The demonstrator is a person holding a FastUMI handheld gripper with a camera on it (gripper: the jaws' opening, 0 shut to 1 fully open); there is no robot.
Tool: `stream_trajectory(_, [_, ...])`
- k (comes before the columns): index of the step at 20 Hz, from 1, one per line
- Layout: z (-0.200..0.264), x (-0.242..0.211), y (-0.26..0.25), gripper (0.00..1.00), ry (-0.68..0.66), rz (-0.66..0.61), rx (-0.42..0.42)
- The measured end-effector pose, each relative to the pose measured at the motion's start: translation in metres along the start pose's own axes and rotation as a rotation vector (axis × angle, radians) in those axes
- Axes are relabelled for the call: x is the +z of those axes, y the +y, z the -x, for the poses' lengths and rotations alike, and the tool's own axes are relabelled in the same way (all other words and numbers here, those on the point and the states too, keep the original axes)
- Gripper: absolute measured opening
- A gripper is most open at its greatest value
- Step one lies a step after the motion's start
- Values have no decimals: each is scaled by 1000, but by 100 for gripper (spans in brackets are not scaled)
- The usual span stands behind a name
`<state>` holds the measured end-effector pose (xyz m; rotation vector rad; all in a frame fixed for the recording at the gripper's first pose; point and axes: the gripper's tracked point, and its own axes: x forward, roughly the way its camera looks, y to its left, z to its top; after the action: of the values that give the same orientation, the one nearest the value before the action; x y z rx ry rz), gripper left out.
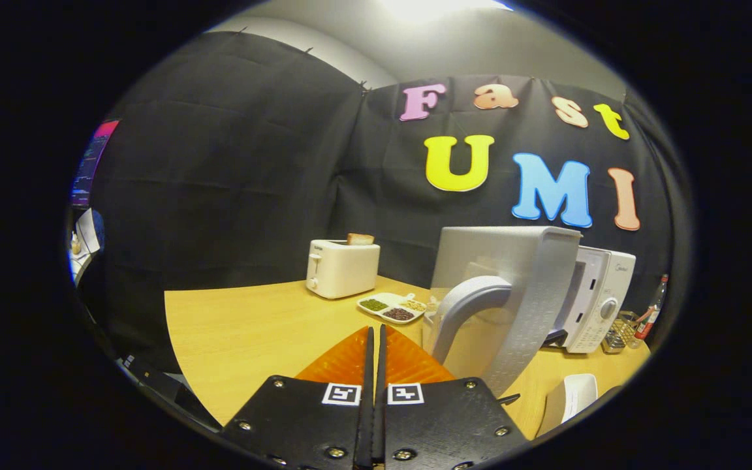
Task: Open the microwave, put the food inside, and close the microwave door.
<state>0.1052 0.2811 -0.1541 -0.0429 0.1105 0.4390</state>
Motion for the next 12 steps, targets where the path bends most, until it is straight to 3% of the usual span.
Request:
stream_trajectory(4, [-1, 0, -64, 1, 6, -8, -110])
stream_trajectory(12, [-14, -8, -161, 1, 22, -34, -251])
